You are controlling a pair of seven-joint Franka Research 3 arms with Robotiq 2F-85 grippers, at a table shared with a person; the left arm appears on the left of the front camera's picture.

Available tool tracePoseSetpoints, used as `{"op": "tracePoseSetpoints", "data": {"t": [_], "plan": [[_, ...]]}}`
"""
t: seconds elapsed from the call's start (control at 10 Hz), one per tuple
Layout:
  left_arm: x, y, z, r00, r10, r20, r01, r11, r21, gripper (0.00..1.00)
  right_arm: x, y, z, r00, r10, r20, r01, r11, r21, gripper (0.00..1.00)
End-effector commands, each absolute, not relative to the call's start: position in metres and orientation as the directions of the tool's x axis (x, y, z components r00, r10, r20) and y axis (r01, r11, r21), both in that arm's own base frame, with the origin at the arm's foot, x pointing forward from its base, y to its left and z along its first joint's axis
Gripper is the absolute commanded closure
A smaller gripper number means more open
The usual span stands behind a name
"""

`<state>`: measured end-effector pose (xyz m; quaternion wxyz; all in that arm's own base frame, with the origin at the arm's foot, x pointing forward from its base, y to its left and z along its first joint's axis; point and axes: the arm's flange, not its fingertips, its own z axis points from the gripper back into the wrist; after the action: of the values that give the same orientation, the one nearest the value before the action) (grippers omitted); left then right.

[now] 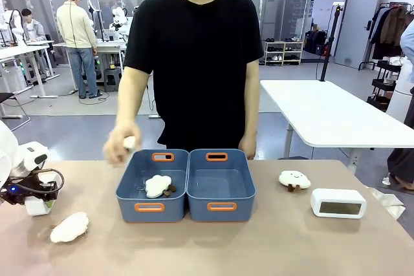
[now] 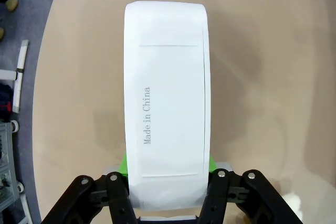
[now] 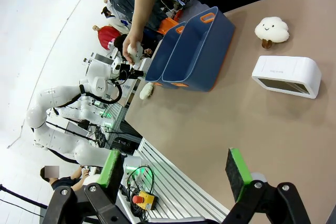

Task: Sort the digital clocks into the basket.
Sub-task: Pick up the Digital clock from the table and place it into the empty Plastic storage basket.

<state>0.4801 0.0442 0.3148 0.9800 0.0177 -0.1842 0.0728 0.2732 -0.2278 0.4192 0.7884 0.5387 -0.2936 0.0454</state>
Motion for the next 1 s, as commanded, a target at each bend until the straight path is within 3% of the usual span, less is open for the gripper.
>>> {"op": "tracePoseSetpoints", "data": {"t": [0.0,0.9], "plan": [[0.4803,0.0441,0.3147,0.921,0.137,0.364,-0.15,0.989,0.008,1.0,0.274,-0.2284,0.4209,0.815,-0.244,0.525,-0.403,0.411,0.818,0.0],[0.4803,0.0441,0.3147,0.921,0.137,0.364,-0.15,0.989,0.008,1.0,0.274,-0.2284,0.4209,0.815,-0.244,0.525,-0.403,0.411,0.818,0.0]]}}
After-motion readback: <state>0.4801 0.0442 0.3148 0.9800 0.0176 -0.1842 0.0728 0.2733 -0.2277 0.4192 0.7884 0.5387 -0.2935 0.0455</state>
